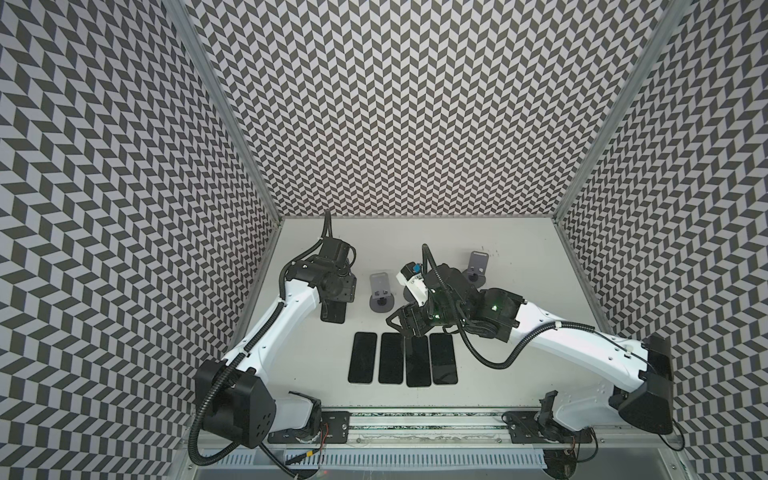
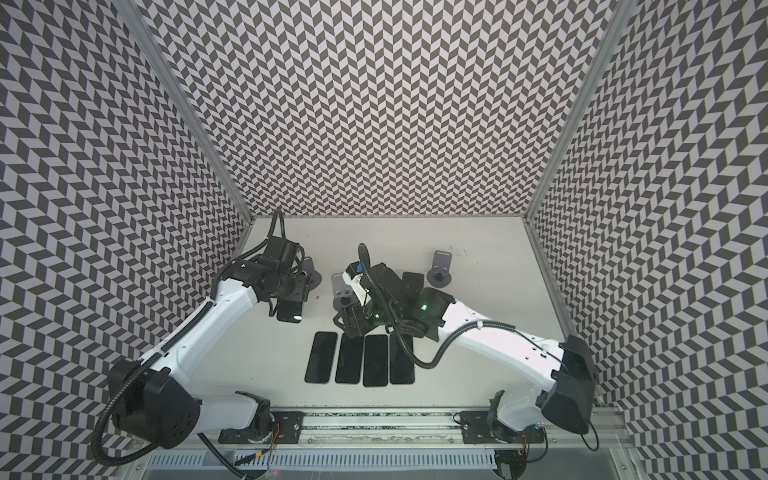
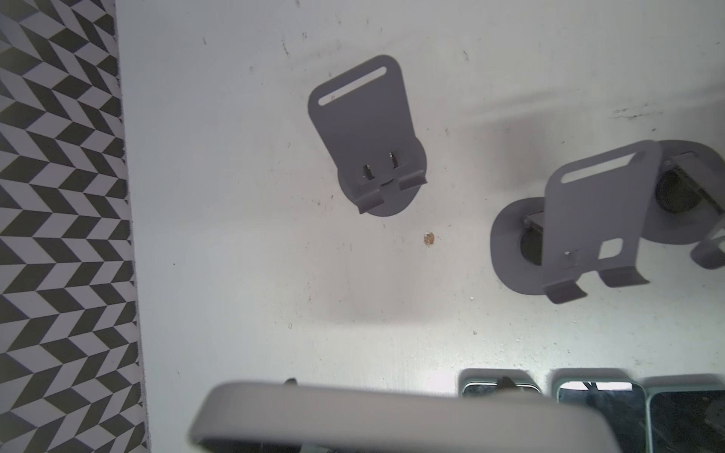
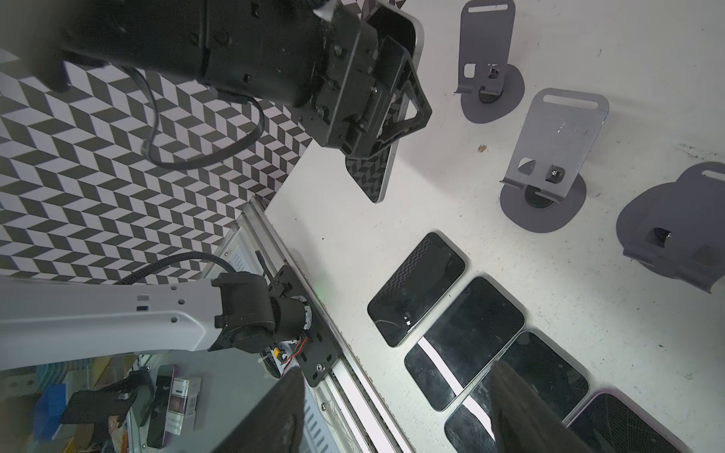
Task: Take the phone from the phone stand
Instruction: 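Lower the phone flat beside the row with the left gripper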
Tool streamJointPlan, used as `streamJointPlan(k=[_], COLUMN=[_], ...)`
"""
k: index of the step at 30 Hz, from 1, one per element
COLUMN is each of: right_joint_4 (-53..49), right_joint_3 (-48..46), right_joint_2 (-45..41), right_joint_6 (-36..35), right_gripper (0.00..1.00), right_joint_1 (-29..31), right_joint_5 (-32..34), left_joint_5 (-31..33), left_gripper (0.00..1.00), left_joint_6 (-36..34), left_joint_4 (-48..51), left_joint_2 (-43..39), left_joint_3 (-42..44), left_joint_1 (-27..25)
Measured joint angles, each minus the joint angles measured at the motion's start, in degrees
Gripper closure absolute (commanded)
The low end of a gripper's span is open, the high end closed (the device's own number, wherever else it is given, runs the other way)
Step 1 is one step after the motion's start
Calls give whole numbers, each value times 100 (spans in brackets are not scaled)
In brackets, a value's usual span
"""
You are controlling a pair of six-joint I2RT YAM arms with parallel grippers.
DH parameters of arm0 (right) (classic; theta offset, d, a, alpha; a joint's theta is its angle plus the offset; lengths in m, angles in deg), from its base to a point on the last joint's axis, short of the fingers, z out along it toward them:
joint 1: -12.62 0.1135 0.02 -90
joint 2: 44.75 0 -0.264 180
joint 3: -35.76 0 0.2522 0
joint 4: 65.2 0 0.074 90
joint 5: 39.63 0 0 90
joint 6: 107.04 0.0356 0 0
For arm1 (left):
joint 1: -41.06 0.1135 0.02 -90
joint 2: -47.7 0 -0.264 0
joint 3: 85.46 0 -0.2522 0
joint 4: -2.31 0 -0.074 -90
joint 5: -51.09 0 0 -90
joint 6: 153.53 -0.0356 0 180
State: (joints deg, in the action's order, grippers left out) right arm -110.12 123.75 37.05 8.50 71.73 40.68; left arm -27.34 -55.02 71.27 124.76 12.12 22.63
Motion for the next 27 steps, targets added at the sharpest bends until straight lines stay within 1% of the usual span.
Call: streamJointPlan(k=[4,9,15,19,22,27], right_joint_4=[79,120,173,221,306,391], right_joint_3=[0,-2,-114,-199,-289,-466], right_joint_2=[-2,-4,-131,-192,-197,-223], right_joint_6=[24,33,42,42,42,42], right_gripper=[28,28,28,28,28,28], right_joint_1=[2,2,2,2,2,2], right_joint_5=[-15,-20,-24,-63,-103,-181], left_joint_5=[-111,-260,-398,-459,-461,-461], left_gripper=[34,36,36,36,35,35], left_joint_6=[219,557,874,940,933,918], left_joint_4=[219,573,745,844,916,916], left_joint_2=[13,57,48,57,227,765], left_joint_3=[-188,-179,352,649,684,684], left_joint_1=[-199,-317,-411,-417,-415,-389])
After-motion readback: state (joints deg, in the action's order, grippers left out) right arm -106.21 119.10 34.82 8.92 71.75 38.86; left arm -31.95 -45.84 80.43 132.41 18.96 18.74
